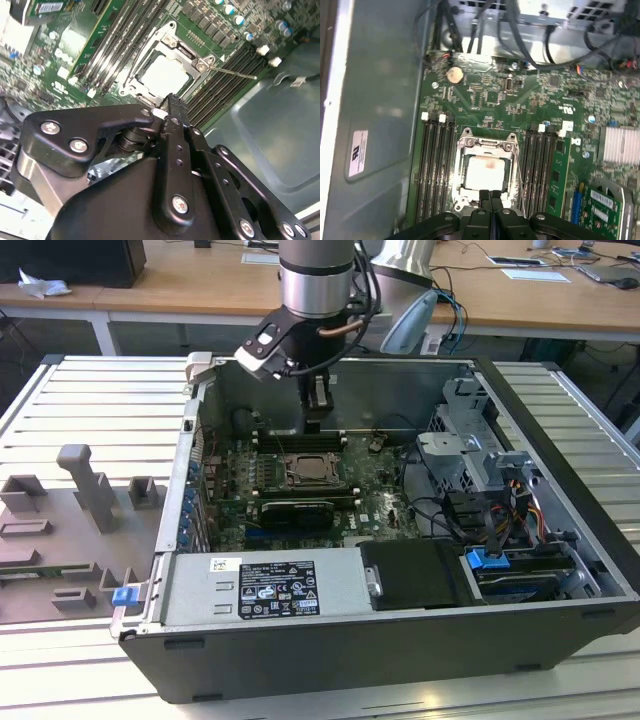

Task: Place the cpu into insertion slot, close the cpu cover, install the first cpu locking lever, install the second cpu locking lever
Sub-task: 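Install the first cpu locking lever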

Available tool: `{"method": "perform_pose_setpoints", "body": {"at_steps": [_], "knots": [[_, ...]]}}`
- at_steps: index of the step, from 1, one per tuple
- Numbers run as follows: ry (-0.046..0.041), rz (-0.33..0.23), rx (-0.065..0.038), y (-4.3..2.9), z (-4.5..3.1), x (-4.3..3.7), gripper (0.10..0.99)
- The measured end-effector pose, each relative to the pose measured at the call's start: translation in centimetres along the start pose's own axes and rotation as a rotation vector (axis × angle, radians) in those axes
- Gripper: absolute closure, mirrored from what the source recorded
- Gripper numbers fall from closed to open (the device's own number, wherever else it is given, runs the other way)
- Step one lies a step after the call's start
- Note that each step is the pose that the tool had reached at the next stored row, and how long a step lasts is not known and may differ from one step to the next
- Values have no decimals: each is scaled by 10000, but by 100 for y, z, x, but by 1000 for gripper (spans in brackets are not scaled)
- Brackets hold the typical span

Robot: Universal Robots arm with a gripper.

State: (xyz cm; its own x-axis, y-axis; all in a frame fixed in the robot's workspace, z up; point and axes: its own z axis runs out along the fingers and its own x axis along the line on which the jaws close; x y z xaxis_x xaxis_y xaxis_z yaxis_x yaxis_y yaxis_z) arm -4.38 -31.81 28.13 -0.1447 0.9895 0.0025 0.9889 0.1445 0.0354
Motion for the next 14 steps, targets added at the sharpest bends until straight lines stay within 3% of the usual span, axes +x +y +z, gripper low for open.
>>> {"method": "perform_pose_setpoints", "body": {"at_steps": [7,14], "knots": [[39,-1082,2,5,0,-1,980],[99,-2765,6,6,1,-1,980]]}}
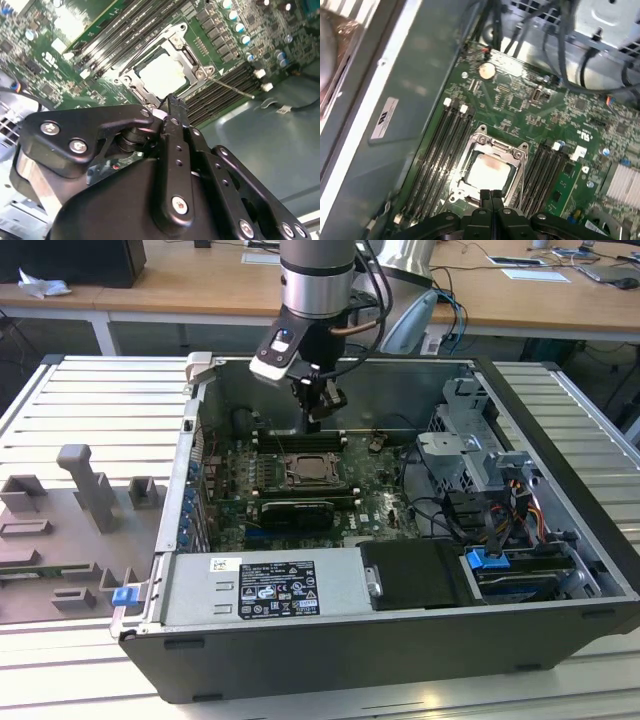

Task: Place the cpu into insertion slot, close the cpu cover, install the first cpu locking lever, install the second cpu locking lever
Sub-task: 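Install the first cpu locking lever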

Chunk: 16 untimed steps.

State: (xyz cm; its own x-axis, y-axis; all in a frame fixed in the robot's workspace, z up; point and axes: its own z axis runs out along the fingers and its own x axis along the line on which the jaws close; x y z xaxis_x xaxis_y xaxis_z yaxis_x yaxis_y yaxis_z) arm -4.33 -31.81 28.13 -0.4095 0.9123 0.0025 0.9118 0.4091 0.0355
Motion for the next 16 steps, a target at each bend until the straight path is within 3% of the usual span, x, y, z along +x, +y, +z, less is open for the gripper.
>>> {"method": "perform_pose_setpoints", "body": {"at_steps": [16], "knots": [[104,-2914,8,0,0,0,980]]}}
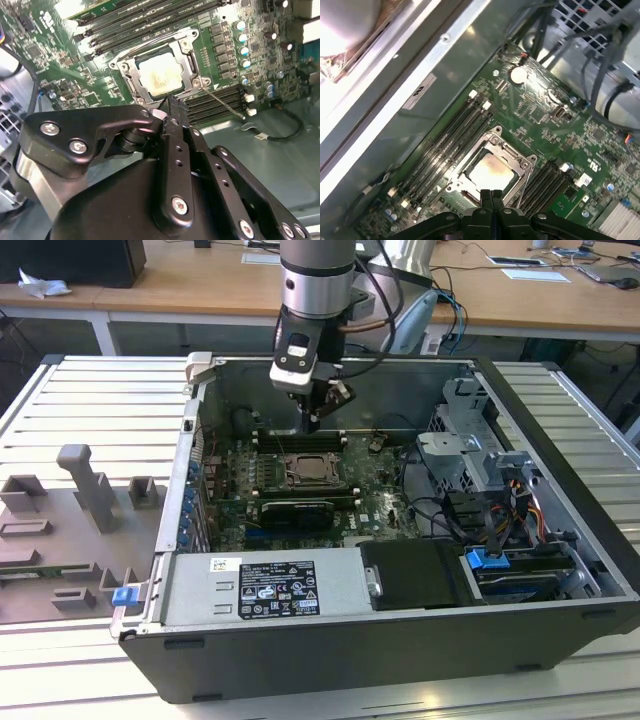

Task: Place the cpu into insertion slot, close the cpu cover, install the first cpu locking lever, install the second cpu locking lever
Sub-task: 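Install the first cpu locking lever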

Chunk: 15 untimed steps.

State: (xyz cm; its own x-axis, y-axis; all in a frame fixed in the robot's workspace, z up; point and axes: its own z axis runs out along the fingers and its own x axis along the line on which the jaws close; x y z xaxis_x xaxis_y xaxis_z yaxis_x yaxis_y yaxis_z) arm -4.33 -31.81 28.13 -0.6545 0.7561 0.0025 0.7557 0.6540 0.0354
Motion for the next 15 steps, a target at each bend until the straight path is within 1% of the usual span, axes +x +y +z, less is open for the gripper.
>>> {"method": "perform_pose_setpoints", "body": {"at_steps": [3,5,7,8,10,12,15], "knots": [[15,-427,0,0,0,0,980],[33,-942,2,0,0,0,980],[41,-1192,3,0,0,0,980],[51,-1450,4,0,0,0,980],[62,-1738,4,0,0,0,980],[77,-2179,5,0,0,0,980],[92,-2605,7,0,0,0,980]]}}
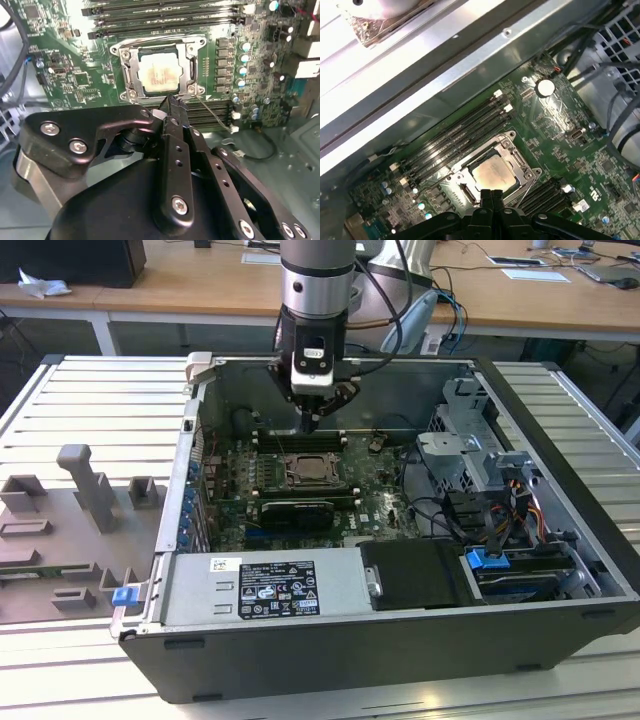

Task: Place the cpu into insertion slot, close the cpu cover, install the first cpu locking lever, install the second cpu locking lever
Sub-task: 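Install the first cpu locking lever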

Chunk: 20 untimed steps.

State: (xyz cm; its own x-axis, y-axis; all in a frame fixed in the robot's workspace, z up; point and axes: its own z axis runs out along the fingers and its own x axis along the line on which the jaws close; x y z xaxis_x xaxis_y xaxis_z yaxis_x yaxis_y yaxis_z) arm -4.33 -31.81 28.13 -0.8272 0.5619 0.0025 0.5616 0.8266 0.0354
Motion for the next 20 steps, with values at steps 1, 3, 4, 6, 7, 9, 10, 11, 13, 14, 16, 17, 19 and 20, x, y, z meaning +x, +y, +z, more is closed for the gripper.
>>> {"method": "perform_pose_setpoints", "body": {"at_steps": [1,3,4,6,7,9,10,11,13,14,16,17,19,20], "knots": [[5,-143,-1,0,0,0,980],[14,-419,1,0,0,0,980],[19,-560,1,0,0,0,980],[31,-892,2,0,0,0,980],[36,-1017,2,0,0,0,980],[57,-1607,3,0,0,0,980],[63,-1782,4,0,0,0,980],[71,-1999,5,0,0,0,980],[89,-2515,6,0,0,0,980],[95,-2691,7,0,0,0,980],[108,-3046,8,0,0,0,980],[115,-3262,9,0,0,0,980],[138,-3886,10,0,0,0,980],[143,-4041,10,0,0,0,980]]}}
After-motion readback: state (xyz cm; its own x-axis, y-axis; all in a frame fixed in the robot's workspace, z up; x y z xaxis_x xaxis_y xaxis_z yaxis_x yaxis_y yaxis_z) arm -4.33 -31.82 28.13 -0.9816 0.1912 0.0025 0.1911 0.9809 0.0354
